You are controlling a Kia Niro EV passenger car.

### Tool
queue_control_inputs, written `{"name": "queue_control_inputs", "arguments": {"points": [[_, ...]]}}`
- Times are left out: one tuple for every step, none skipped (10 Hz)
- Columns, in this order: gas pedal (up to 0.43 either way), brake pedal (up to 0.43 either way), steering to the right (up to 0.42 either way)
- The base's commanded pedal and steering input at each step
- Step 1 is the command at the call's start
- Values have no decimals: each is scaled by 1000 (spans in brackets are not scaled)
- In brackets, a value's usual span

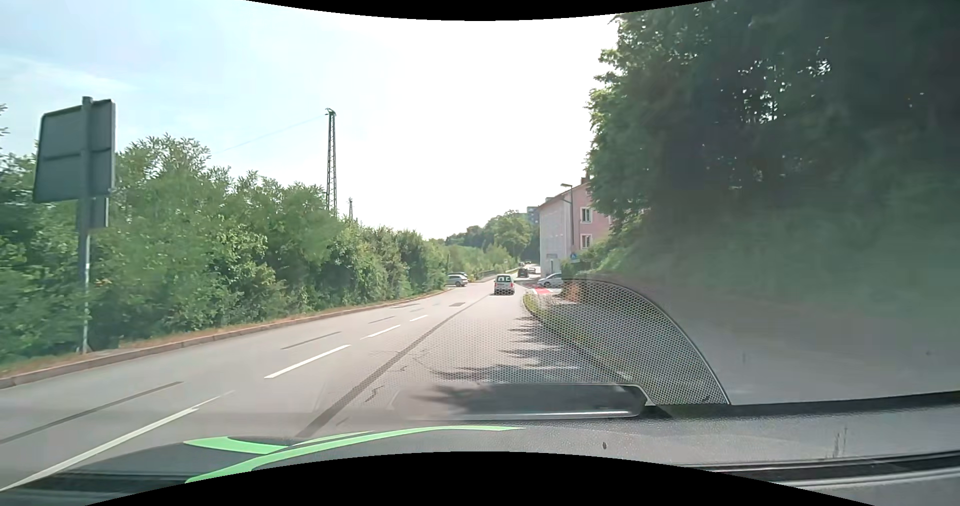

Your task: Follow the waypoints while adhering to traffic rules and regulations

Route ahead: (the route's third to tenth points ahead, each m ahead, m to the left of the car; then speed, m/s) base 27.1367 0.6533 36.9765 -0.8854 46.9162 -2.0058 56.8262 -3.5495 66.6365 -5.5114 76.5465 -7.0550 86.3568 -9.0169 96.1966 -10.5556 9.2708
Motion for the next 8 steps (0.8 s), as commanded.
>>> {"name": "queue_control_inputs", "arguments": {"points": [[248, 0, 6], [248, 0, 11], [209, 0, 12], [177, 0, 11], [177, 0, 9], [177, 0, 8], [157, 0, 8], [118, 0, 8]]}}
